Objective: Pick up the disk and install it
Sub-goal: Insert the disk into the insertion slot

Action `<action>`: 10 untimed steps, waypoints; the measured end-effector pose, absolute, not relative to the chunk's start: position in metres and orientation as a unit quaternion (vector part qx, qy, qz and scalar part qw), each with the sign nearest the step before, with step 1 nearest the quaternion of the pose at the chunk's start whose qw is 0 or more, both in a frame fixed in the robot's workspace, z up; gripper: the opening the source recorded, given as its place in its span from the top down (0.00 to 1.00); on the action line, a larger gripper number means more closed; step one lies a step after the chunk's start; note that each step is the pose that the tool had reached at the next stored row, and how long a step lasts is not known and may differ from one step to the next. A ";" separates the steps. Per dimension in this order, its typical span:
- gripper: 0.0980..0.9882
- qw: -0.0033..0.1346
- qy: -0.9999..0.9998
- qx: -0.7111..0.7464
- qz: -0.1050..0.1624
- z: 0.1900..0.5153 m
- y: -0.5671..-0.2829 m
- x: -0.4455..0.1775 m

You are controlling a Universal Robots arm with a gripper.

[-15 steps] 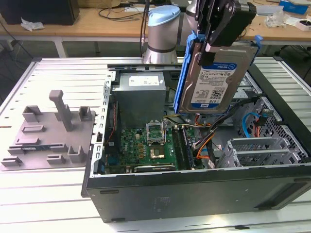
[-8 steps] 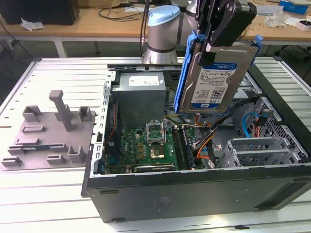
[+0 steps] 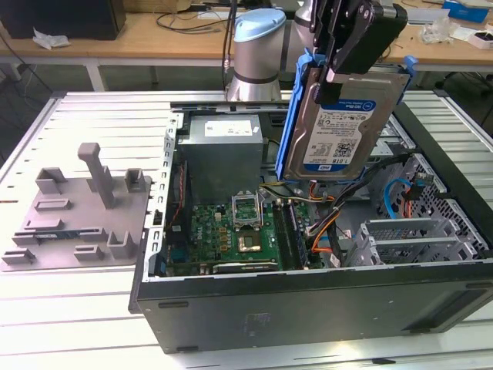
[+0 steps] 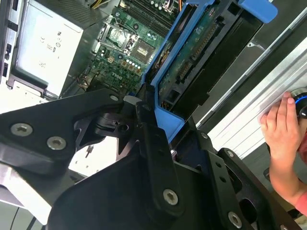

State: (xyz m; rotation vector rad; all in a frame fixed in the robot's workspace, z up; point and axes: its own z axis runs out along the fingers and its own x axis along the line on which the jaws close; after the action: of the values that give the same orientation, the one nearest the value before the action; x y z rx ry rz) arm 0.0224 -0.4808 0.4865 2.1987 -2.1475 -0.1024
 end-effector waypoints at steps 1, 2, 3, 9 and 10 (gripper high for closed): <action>0.70 0.033 -0.698 0.715 -0.033 0.486 -0.481 0.022; 0.70 0.033 -0.698 0.715 -0.033 0.486 -0.481 0.022; 0.70 0.033 -0.698 0.715 -0.033 0.486 -0.481 0.023; 0.70 0.033 -0.698 0.715 -0.033 0.486 -0.481 0.023; 0.70 0.033 -0.698 0.715 -0.033 0.486 -0.481 0.022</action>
State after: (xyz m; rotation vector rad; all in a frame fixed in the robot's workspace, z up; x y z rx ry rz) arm 0.0225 -0.4808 0.4865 2.1990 -2.1473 -0.1026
